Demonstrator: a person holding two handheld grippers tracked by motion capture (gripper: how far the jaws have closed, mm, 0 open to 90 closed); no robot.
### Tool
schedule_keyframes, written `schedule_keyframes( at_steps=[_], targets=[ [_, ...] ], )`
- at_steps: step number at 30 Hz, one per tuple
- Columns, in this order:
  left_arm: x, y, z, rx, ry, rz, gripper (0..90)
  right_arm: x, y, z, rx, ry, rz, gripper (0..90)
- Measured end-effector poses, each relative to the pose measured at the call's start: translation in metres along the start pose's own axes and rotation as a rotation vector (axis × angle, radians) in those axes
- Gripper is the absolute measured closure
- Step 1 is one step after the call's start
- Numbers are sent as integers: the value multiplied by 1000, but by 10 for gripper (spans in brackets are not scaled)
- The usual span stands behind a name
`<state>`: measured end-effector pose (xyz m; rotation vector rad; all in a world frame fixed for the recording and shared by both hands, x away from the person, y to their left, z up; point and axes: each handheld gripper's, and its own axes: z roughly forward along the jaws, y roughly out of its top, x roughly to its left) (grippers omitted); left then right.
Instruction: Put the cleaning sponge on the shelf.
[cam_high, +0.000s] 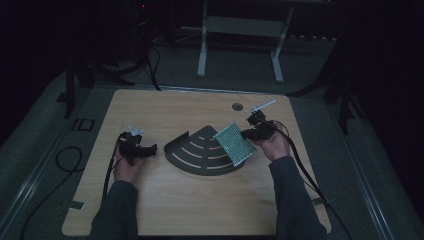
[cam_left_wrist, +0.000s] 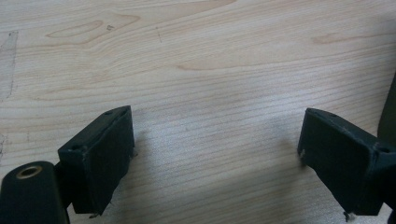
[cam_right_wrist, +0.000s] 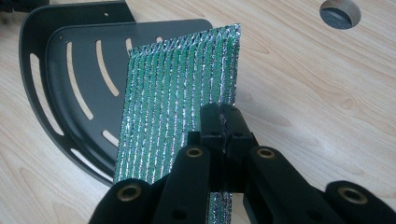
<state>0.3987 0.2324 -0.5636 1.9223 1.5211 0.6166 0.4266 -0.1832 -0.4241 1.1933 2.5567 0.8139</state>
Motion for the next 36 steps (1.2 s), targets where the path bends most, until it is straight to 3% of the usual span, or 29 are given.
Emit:
schedule_keyframes(
  at_steps=[20, 36],
  targets=[
    [0, 0, 0, 1, 0, 1, 114, 5, 4, 21, 6, 10, 5, 895],
    [0, 0, 0, 2, 0, 2, 114, 12, 3, 38, 22, -32, -27, 895]
  ],
)
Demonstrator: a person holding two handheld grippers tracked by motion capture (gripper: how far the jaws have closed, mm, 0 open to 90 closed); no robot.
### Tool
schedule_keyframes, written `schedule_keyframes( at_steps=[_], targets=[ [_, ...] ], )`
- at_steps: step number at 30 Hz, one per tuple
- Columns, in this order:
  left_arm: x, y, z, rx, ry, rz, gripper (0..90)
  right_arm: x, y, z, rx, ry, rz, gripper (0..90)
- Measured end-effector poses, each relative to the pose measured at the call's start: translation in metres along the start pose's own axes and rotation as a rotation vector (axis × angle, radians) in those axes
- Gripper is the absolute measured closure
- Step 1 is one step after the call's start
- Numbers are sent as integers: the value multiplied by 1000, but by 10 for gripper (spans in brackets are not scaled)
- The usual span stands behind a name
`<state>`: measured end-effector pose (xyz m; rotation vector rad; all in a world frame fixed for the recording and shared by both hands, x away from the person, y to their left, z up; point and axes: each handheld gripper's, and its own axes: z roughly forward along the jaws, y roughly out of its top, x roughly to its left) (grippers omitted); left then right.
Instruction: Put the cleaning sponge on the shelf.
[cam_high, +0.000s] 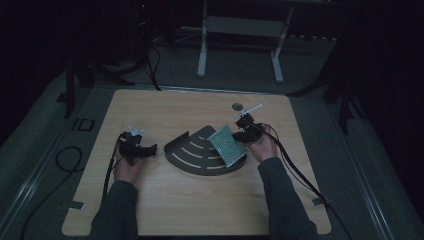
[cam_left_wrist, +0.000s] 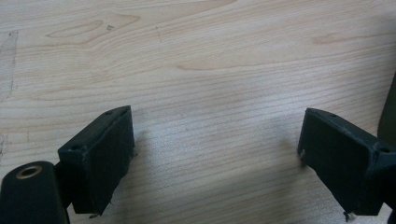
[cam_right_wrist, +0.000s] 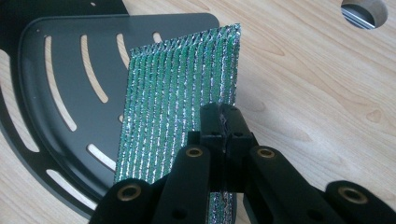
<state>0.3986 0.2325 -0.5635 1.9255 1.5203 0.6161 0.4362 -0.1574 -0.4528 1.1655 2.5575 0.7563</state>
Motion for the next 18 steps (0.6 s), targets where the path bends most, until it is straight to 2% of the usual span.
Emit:
schedule_keyframes(
  at_steps=[18],
  targets=[
    [0, 0, 0, 0, 0, 0, 114, 7, -2, 14, 17, 3, -5, 895]
  ],
)
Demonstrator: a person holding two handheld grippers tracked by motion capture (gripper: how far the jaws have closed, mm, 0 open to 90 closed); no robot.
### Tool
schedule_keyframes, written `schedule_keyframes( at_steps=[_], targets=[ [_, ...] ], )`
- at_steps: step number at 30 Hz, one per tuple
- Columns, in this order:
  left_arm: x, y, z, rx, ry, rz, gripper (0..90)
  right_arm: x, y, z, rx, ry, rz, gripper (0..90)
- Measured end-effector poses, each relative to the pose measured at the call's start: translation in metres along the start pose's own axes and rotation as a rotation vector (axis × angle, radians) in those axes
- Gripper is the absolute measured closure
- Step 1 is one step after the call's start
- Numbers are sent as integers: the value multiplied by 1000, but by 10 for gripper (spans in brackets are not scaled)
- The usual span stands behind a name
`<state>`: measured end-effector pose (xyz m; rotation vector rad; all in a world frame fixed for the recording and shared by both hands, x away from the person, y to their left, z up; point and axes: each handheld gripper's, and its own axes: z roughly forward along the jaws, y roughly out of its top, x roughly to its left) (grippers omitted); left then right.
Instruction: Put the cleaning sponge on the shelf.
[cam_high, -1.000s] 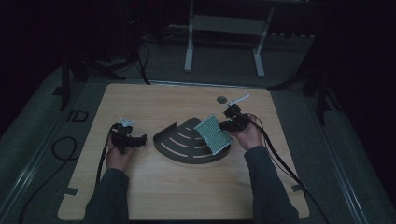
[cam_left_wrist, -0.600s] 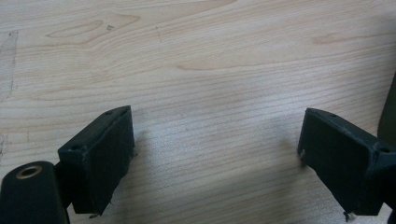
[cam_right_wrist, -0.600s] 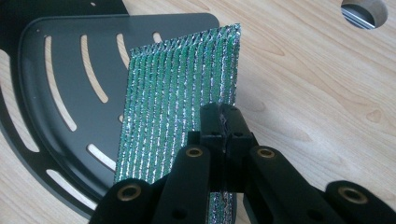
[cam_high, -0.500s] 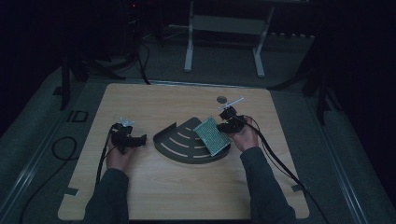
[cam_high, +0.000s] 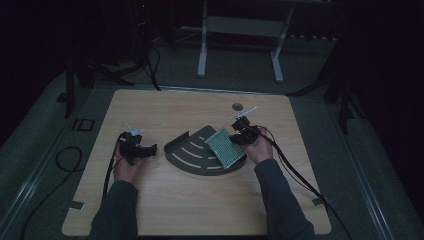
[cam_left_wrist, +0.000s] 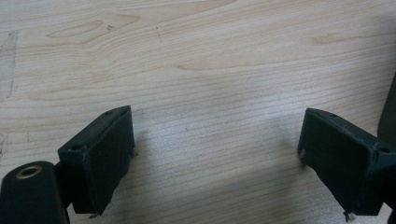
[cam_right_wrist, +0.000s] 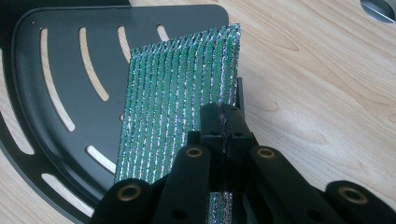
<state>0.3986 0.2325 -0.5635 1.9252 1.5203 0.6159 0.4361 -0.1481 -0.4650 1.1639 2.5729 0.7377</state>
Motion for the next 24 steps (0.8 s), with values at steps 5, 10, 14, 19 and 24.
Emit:
schedule_keyframes(
  at_steps=[5, 10, 14, 19, 24],
  targets=[
    [0, 0, 0, 0, 0, 0, 114, 2, -1, 3, 6, -3, -3, 894],
    [0, 0, 0, 0, 0, 0, 114, 3, -1, 5, 11, -5, -3, 894],
    [0, 0, 0, 0, 0, 0, 114, 4, -2, 7, 13, -5, -3, 894],
    [0, 0, 0, 0, 0, 0, 113, 5, -2, 8, 14, -10, -3, 894],
    [0, 0, 0, 0, 0, 0, 114, 7, -2, 10, 22, -29, -11, 893]
  ],
)
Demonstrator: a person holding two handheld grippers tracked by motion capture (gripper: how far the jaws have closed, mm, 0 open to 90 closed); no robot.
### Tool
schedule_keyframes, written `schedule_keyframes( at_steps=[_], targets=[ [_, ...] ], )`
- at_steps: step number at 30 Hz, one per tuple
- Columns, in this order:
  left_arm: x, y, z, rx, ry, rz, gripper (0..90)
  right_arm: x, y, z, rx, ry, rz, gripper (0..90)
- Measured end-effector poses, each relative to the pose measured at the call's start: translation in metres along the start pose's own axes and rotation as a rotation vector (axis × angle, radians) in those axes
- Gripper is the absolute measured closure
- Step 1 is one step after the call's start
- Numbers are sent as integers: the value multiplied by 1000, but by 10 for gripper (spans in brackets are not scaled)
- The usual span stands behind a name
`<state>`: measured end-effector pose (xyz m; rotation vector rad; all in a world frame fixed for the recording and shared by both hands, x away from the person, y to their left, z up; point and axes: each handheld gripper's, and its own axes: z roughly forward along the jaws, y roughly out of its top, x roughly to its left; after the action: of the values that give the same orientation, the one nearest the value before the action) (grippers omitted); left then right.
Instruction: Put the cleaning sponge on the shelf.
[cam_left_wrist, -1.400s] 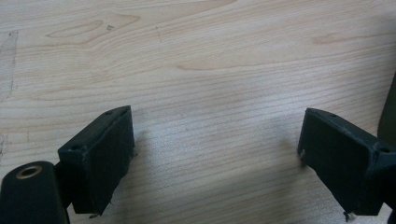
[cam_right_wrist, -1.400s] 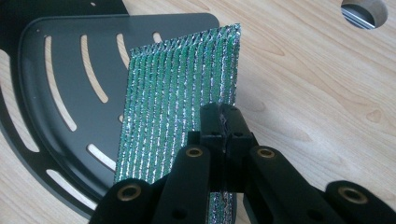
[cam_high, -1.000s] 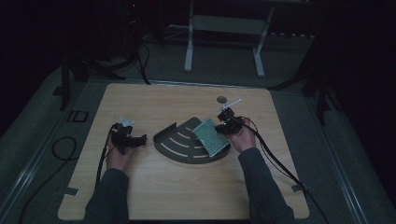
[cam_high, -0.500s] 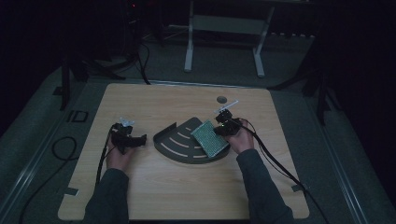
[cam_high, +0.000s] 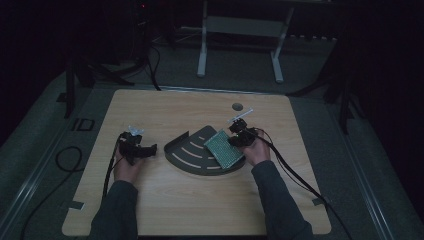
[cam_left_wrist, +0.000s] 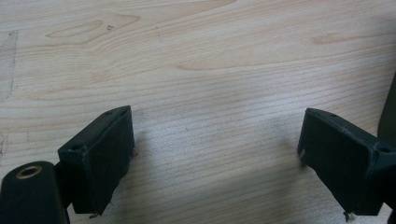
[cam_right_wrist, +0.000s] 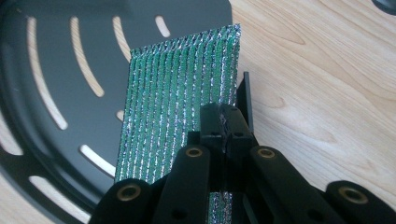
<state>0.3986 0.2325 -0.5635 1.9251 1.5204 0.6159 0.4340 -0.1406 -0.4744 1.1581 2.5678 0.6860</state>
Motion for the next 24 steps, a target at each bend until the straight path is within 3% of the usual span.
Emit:
schedule_keyframes(
  at_steps=[16, 24],
  targets=[
    [0, 0, 0, -1, 0, -1, 114, 12, 3, 7, 51, -92, -86, 890],
    [0, 0, 0, -1, 0, 0, 114, 11, 3, 7, 56, -96, -94, 883]
  ],
)
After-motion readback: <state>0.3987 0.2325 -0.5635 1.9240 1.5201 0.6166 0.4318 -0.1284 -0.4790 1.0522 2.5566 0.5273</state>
